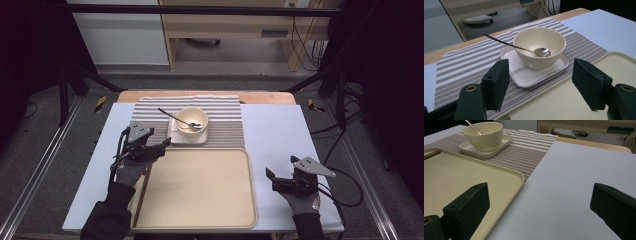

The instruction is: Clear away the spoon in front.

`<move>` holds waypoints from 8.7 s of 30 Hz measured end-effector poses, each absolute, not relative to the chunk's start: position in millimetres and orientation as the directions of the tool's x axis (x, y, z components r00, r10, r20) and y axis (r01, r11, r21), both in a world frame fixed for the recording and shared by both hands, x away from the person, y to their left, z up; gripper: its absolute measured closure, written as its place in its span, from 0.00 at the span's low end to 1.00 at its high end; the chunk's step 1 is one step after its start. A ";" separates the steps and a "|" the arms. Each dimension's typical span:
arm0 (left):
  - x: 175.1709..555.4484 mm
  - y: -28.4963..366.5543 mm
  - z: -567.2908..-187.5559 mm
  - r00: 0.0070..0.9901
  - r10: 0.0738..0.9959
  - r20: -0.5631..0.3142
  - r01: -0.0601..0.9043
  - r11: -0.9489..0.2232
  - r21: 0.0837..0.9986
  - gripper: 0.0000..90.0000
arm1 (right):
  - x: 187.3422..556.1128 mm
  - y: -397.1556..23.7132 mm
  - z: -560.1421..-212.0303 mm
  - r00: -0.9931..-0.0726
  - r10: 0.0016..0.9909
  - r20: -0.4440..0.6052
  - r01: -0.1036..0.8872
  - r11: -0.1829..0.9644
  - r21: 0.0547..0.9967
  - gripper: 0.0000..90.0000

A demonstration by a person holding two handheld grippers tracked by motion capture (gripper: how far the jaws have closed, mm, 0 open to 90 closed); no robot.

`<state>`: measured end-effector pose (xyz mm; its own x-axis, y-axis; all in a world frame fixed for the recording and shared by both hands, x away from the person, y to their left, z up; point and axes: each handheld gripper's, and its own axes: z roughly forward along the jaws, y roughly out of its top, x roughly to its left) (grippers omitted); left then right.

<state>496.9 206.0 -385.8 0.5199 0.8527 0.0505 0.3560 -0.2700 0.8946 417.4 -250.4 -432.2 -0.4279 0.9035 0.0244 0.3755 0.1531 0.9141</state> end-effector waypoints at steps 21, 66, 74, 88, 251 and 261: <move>566.3 201.3 -404.2 0.444 0.895 0.042 0.397 -0.239 0.886 0.33 | 416.9 -247.0 -431.6 -0.439 0.898 0.021 0.373 0.161 0.914 0.03; 621.8 197.1 -429.7 0.422 0.903 -0.078 0.453 -0.135 0.881 0.73 | 417.9 -245.5 -433.4 -0.443 0.896 0.022 0.380 0.166 0.910 0.03; 607.4 192.4 -418.4 0.468 0.879 -0.095 0.419 -0.126 0.899 0.84 | 417.8 -245.7 -433.1 -0.441 0.897 0.024 0.382 0.163 0.910 0.03; 590.3 186.6 -401.8 0.501 0.862 -0.074 0.372 -0.137 0.918 0.98 | 418.6 -245.8 -433.7 -0.438 0.899 0.020 0.384 0.168 0.908 0.03; 448.2 167.0 -453.2 0.649 0.761 -0.012 0.464 -0.383 0.799 0.52 | 414.3 -237.2 -440.4 -0.455 0.891 -0.004 0.396 0.207 0.894 0.03; 452.6 158.7 -463.3 0.653 0.757 0.025 0.487 -0.445 0.751 0.49 | 414.7 -237.3 -440.5 -0.455 0.890 -0.002 0.397 0.205 0.895 0.03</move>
